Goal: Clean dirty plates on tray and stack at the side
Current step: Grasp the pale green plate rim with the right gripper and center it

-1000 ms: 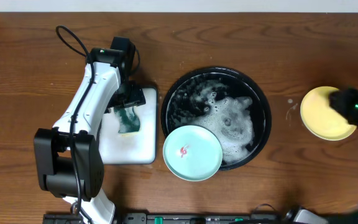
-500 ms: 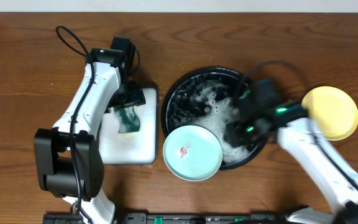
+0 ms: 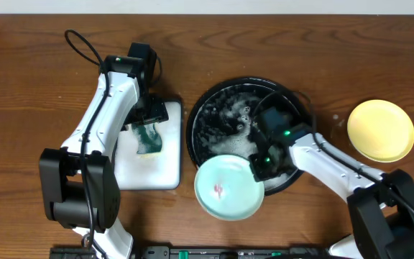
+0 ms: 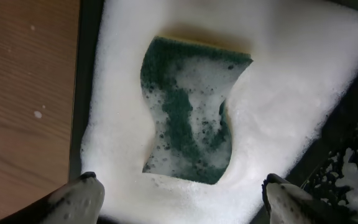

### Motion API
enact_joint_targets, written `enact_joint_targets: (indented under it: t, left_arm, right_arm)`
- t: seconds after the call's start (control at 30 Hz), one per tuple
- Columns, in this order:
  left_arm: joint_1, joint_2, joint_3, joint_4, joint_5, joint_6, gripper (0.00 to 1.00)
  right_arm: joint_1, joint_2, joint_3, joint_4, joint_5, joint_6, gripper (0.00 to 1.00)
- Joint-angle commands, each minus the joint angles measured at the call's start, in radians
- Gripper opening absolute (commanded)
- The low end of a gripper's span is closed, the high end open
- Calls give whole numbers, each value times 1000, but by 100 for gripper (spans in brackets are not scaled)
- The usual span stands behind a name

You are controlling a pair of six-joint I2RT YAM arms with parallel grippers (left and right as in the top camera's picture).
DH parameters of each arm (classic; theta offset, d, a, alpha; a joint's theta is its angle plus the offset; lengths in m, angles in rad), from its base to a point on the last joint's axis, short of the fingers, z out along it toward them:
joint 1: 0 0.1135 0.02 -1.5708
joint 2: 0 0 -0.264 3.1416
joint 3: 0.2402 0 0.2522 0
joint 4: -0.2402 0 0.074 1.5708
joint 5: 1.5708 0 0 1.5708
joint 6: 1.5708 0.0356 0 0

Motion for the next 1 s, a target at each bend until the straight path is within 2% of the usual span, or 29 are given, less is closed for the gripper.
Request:
enact_joint_targets:
  t: [0.0, 0.13, 0.27, 0.37, 0.53, 0.57, 0.6, 0.63, 0.8, 0.9, 0.97]
  left_arm:
    - [3, 3, 0, -2, -1, 6, 85]
    - [3, 3, 0, -2, -1, 6, 85]
    - [3, 3, 0, -2, -1, 6, 85]
    - [3, 3, 0, -2, -1, 6, 85]
    - [3, 3, 0, -2, -1, 6, 85]
    - [3, 3, 0, -2, -1, 6, 85]
    - [3, 3, 0, -2, -1, 6, 85]
    - [3, 3, 0, -2, -1, 6, 85]
    - [3, 3, 0, -2, -1, 6, 85]
    - [3, 3, 0, 15, 14, 6, 85]
    - [3, 3, 0, 2, 49, 6, 85]
  right_arm:
    - [-63, -37, 8, 29, 27, 11, 1]
    - [-154, -95, 12, 109, 145, -8, 1]
    - [-190, -92, 10, 246, 174, -251, 1]
    - [-189, -84, 7, 309, 175, -328, 1]
    - [-190, -50, 7, 321, 222, -329, 2]
    - [-190, -43, 7, 320, 233, -329, 11]
    - [-190, -36, 7, 318, 248, -318, 34]
    - [-191, -36, 7, 315, 258, -295, 41]
    - [-228, -36, 7, 307, 256, -126, 41]
    - [-262, -32, 6, 284, 241, -123, 41]
    - [-283, -22, 6, 265, 238, -124, 38]
